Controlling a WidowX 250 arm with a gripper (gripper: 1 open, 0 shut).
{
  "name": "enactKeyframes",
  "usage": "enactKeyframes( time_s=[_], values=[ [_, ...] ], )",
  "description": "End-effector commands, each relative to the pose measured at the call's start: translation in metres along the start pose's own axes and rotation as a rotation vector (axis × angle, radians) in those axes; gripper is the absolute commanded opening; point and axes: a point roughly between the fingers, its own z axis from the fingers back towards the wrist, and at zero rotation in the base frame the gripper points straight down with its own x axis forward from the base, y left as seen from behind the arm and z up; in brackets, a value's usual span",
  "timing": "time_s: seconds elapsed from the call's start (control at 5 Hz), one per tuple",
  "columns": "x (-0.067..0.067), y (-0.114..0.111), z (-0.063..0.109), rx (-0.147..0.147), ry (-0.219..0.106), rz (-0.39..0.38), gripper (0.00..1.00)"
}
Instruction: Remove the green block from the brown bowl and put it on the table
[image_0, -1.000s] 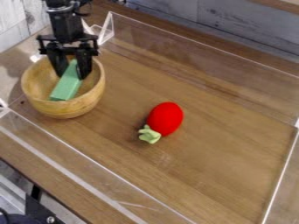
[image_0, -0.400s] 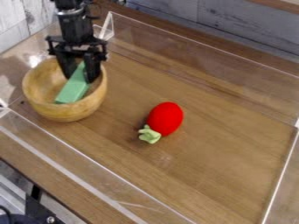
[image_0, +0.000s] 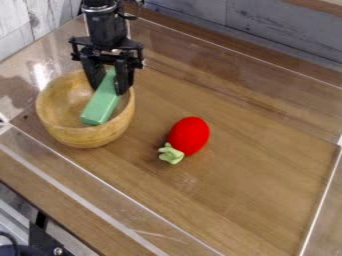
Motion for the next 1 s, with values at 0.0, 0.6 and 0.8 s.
enactKeyframes(
  time_s=[0.0,0.6,0.8],
  values=[
    [0.003,-0.011,0.030,0.018,-0.068,-0.018,0.00],
    [-0.008,-0.043,0.050,0.028,-0.103,-0.048,0.00],
    [-0.011,-0.058,0.057,0.031,-0.118,-0.065,0.00]
  ],
)
